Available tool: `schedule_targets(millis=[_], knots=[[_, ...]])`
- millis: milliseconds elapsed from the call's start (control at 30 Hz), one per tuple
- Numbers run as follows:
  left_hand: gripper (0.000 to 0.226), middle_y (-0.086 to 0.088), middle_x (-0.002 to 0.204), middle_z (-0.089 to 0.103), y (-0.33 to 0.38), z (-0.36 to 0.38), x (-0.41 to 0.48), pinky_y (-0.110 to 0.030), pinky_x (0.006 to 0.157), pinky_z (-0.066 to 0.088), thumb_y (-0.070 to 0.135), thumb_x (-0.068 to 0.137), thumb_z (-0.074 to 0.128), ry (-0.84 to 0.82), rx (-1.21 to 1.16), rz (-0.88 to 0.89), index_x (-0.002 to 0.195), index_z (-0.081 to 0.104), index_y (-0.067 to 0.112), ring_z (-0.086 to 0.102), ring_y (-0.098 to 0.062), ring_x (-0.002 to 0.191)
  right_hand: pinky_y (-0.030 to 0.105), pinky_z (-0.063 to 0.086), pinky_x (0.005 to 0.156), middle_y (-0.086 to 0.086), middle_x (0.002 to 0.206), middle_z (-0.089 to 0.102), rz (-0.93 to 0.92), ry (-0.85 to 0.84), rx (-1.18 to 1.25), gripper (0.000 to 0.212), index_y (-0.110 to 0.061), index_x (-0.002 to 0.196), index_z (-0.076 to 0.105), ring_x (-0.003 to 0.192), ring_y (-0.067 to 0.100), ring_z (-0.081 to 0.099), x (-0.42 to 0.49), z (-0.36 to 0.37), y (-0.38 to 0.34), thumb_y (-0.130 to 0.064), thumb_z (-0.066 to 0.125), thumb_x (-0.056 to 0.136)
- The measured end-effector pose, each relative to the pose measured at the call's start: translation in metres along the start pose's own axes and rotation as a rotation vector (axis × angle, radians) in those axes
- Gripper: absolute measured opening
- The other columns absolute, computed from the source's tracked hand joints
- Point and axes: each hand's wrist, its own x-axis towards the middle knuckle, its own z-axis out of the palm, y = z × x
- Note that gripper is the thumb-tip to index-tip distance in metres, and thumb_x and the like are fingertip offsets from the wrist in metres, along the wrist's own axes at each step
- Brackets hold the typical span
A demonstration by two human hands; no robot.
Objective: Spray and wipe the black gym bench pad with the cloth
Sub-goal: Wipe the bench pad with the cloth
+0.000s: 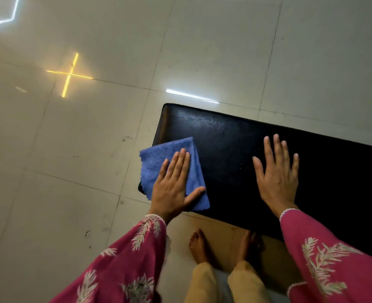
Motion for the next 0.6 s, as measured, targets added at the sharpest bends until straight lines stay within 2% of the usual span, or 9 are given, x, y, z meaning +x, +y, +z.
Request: schedule_targets(millis=[100,233,300,367,400,433,533,567,600], knots=[[0.082,-0.011,0.153,0.014,-0.007,-0.004,0.003,-0.038,0.116,0.004,0.065,0.091,0.014,0.042,-0.042,-0.094,0.145,0.018,0.004,0.01,-0.018,0.142,0.047,0.006,0.113,0.003,0.154,0.012,0.002,0.009,-0.007,0.061,-0.021,0.145,0.008,0.142,0.022,0.013,0.0,0.0,0.0,-0.052,0.014,0.092],[0.086,-0.01,0.155,0.002,0.022,-0.011,0.026,-0.03,0.115,-0.011,0.067,0.087,0.005,0.191,-0.277,-0.481,0.147,0.008,0.005,0.0,-0.016,0.143,0.043,0.002,0.113,0.001,0.155,0.009,-0.028,-0.014,0.02,0.064,-0.021,0.146,0.009,0.142,0.018,0.009,0.001,-0.005,0.003,-0.054,0.011,0.09],[0.089,-0.012,0.156,-0.001,0.036,-0.009,0.046,-0.036,0.116,-0.01,0.068,0.082,-0.001,0.168,-0.318,-0.702,0.146,-0.001,0.006,-0.006,-0.017,0.143,0.043,0.0,0.113,0.001,0.155,0.01,-0.042,0.003,0.028,0.064,-0.021,0.146,0.011,0.142,0.018,0.009,0.003,-0.01,0.011,-0.053,0.012,0.091],[0.088,-0.015,0.156,0.001,0.053,-0.007,0.06,-0.041,0.116,-0.007,0.065,0.082,0.002,0.138,-0.234,-0.763,0.147,0.002,0.006,-0.002,-0.023,0.144,0.044,0.002,0.113,0.003,0.155,0.012,-0.012,0.024,0.026,0.065,-0.02,0.147,0.015,0.142,0.02,0.011,0.004,-0.014,0.022,-0.053,0.013,0.091],[0.087,-0.016,0.155,0.004,0.062,-0.006,0.063,-0.041,0.115,-0.006,0.066,0.084,0.007,0.133,-0.176,-0.674,0.147,0.007,0.006,0.002,-0.027,0.144,0.044,0.002,0.113,0.003,0.155,0.012,0.016,0.023,0.026,0.066,-0.02,0.147,0.016,0.142,0.021,0.011,0.005,-0.016,0.028,-0.053,0.013,0.09],[0.083,-0.015,0.155,0.005,0.07,-0.004,0.063,-0.04,0.115,-0.005,0.065,0.087,0.012,0.105,-0.135,-0.508,0.147,0.012,0.008,0.005,-0.028,0.143,0.045,0.003,0.113,0.003,0.155,0.011,0.042,0.02,0.024,0.067,-0.02,0.147,0.016,0.142,0.021,0.011,0.005,-0.018,0.035,-0.054,0.012,0.09],[0.073,-0.009,0.153,0.012,0.057,0.002,0.053,-0.042,0.115,0.005,0.062,0.092,0.018,0.045,-0.014,0.096,0.146,0.019,0.012,0.01,-0.023,0.142,0.048,0.006,0.113,0.005,0.155,0.013,0.058,0.007,0.004,0.068,-0.019,0.147,0.018,0.142,0.023,0.014,0.001,-0.022,0.052,-0.055,0.012,0.089],[0.071,-0.009,0.153,0.017,0.044,0.001,0.053,-0.041,0.115,0.007,0.061,0.093,0.016,0.042,0.018,0.211,0.146,0.019,0.013,0.011,-0.02,0.142,0.048,0.007,0.113,0.005,0.155,0.014,0.044,-0.001,-0.004,0.068,-0.019,0.147,0.018,0.142,0.023,0.015,0.0,-0.022,0.057,-0.056,0.012,0.09],[0.069,-0.009,0.153,0.019,0.032,0.001,0.054,-0.041,0.115,0.006,0.061,0.094,0.015,0.059,0.055,0.228,0.146,0.02,0.015,0.012,-0.019,0.142,0.047,0.006,0.113,0.004,0.154,0.013,0.029,-0.009,-0.01,0.069,-0.019,0.147,0.017,0.142,0.022,0.015,0.0,-0.022,0.06,-0.058,0.01,0.09]])
